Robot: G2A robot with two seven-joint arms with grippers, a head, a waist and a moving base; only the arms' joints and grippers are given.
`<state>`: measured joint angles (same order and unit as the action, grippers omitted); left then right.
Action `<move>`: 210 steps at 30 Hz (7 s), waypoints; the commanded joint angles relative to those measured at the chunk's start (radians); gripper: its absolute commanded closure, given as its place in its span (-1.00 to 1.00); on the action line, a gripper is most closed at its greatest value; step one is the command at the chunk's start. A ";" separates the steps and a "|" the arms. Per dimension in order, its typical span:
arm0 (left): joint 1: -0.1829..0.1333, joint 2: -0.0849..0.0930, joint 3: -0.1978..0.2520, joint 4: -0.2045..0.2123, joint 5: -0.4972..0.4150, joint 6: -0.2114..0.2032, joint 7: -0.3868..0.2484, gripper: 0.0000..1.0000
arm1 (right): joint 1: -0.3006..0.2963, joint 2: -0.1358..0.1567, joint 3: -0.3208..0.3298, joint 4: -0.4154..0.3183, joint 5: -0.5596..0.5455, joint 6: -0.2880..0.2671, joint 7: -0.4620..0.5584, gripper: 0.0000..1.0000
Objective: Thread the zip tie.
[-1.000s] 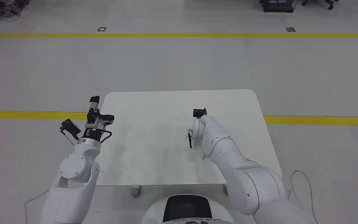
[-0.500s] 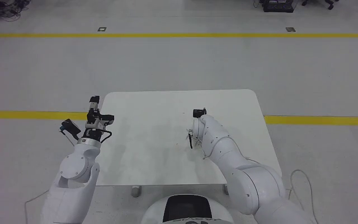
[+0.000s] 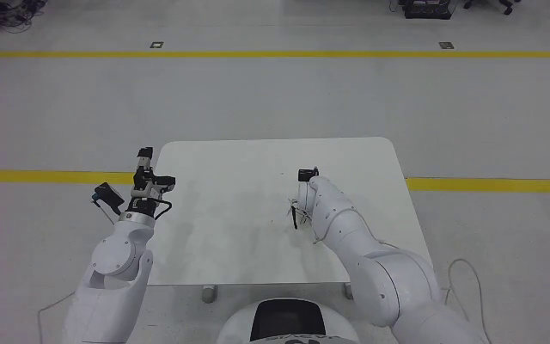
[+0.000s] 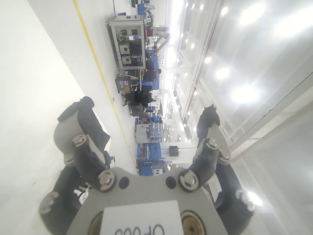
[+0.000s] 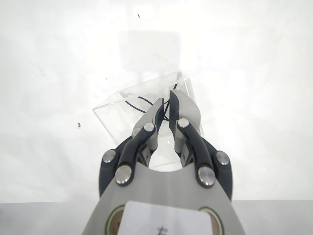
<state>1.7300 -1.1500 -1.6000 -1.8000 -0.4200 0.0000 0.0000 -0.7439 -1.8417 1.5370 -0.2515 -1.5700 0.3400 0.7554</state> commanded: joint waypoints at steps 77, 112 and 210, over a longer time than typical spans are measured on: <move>0.000 0.000 0.000 0.000 0.000 0.000 0.000 -1.00 | -0.144 -0.016 -0.085 -0.276 0.000 0.000 -0.001 1.00; 0.000 0.000 0.000 0.000 0.000 0.000 0.000 -1.00 | -0.229 0.019 -0.152 -0.400 0.000 0.000 -0.043 0.38; 0.000 0.000 0.000 0.000 0.000 0.000 0.000 -1.00 | -0.030 -0.013 -0.081 0.008 0.000 0.000 -0.174 0.74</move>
<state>1.7300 -1.1500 -1.6000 -1.8000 -0.4200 0.0000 0.0000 -0.7744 -1.8556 1.4557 -0.2440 -1.5700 0.3400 0.5792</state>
